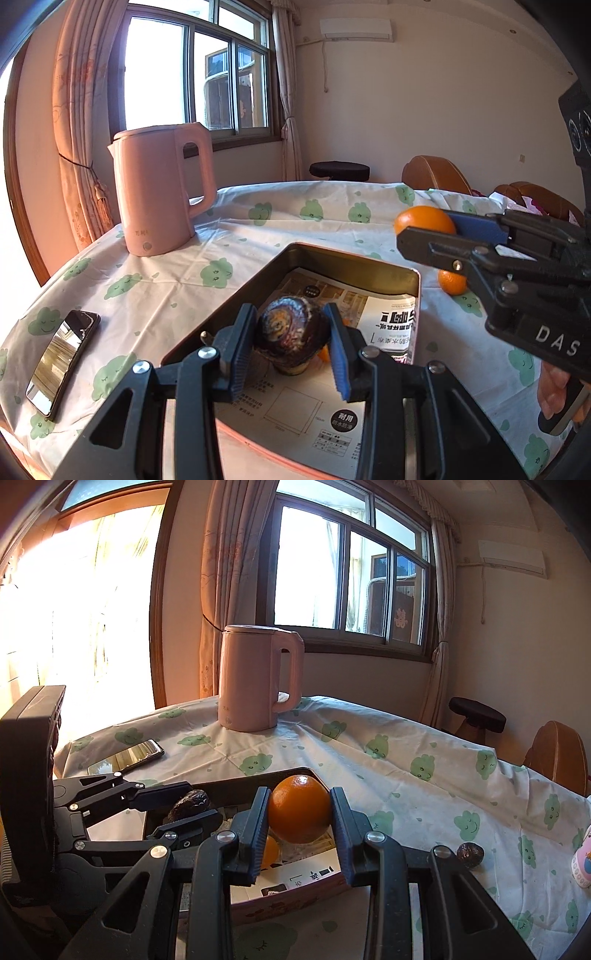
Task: Organize fruits
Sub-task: 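Carry the orange over the tin with right gripper while left gripper carries the dark fruit there, then lower and release the dark fruit into the tin with left gripper while right gripper releases the orange, then move both grippers back toward the cork-topped jar and small brown kiwi, then close left gripper on the cork-topped jar while right gripper closes on the brown kiwi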
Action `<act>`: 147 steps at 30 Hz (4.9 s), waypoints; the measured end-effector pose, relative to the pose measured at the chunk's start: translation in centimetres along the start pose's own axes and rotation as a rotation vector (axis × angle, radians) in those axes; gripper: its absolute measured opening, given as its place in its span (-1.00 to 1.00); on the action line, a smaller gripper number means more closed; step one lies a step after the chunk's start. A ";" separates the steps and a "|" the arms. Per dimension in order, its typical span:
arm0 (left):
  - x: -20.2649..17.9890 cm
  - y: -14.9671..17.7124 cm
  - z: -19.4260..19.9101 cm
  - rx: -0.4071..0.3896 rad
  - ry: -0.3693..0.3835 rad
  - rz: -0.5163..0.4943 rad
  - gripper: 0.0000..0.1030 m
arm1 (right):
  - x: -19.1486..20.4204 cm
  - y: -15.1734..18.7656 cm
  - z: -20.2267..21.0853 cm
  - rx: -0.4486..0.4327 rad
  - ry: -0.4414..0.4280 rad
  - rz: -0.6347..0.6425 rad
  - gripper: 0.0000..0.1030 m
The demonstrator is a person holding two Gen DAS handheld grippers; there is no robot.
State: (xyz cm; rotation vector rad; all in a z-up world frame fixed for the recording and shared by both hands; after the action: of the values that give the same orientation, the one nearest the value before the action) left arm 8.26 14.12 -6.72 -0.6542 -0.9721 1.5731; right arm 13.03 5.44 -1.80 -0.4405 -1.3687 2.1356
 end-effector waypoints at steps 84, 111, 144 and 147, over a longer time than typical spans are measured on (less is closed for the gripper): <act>-1.3 0.9 -0.7 0.052 0.004 -0.044 0.50 | -2.7 4.3 -0.8 0.122 0.115 -0.044 0.19; -12.2 -0.8 -1.8 0.079 0.187 -0.164 0.51 | -13.7 12.5 5.4 0.364 0.267 -0.160 -0.13; -25.9 0.6 -6.8 0.326 0.521 -0.239 -0.22 | -20.8 13.1 9.3 0.296 0.392 -0.315 -0.41; -25.6 0.4 -6.7 0.315 0.528 -0.224 -0.22 | -20.7 13.0 9.3 0.288 0.382 -0.313 -0.41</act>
State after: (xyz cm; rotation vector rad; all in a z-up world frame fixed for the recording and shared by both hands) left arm 19.41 -9.11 -12.72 -0.6637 -0.3783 1.2275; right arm 20.67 -18.19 -10.07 -0.4550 -0.8409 1.8349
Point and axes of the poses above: each gripper's, at about its wrist camera, not at the fingertips, and z roughly against the way its jaws point, x to its left, y to its underside, the point moved 8 cm from there along -z, roughly the way its jaws point, and after that the axes turned 4 degrees about -z, right-handed, at the moved point
